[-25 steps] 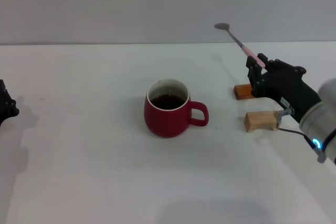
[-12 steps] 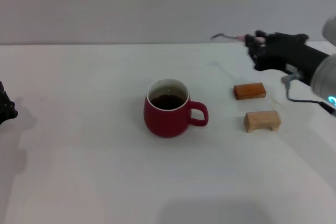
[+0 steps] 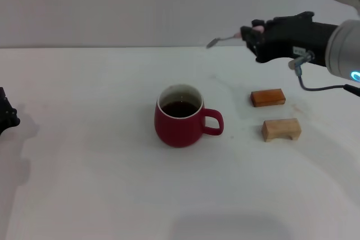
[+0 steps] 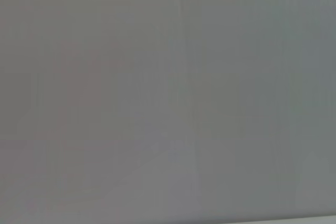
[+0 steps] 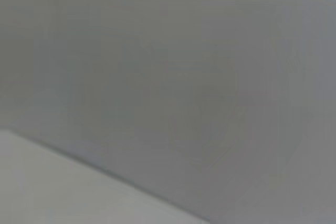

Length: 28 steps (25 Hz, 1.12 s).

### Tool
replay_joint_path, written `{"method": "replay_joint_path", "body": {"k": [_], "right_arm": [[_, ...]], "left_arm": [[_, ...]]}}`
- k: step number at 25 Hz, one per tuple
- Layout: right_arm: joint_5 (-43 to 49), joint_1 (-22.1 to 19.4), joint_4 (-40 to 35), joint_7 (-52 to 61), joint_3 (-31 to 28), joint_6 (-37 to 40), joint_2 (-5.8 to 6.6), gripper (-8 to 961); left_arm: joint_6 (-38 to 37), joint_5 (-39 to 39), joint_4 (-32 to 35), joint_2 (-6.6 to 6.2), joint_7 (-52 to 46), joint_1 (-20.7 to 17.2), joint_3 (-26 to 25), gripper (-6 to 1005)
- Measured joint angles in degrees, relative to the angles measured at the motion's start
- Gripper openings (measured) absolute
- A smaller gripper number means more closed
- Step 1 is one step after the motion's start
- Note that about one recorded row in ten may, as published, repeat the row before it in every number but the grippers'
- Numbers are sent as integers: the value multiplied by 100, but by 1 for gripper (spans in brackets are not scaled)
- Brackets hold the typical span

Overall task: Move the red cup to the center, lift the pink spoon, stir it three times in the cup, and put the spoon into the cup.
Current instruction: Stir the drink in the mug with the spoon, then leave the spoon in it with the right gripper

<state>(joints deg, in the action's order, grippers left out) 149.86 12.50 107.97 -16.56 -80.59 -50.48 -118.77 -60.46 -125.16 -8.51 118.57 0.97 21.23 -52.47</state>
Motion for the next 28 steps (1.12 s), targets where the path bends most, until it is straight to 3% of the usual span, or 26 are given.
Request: {"method": "replay_joint_path", "body": {"k": [10,18,28], "right_arm": [[267,589,668,235,179,-1556,-8,163],[429,622,659,411,678,-1610,-20,162],[524,633,140,441,802,-1332,-32,163]], "left_arm": [[0,1,12,0,0,4,0,-2],[-1,0,17,-9,0,5,0,-2],[0,0,17,-10,0,-12,0,-2]]}}
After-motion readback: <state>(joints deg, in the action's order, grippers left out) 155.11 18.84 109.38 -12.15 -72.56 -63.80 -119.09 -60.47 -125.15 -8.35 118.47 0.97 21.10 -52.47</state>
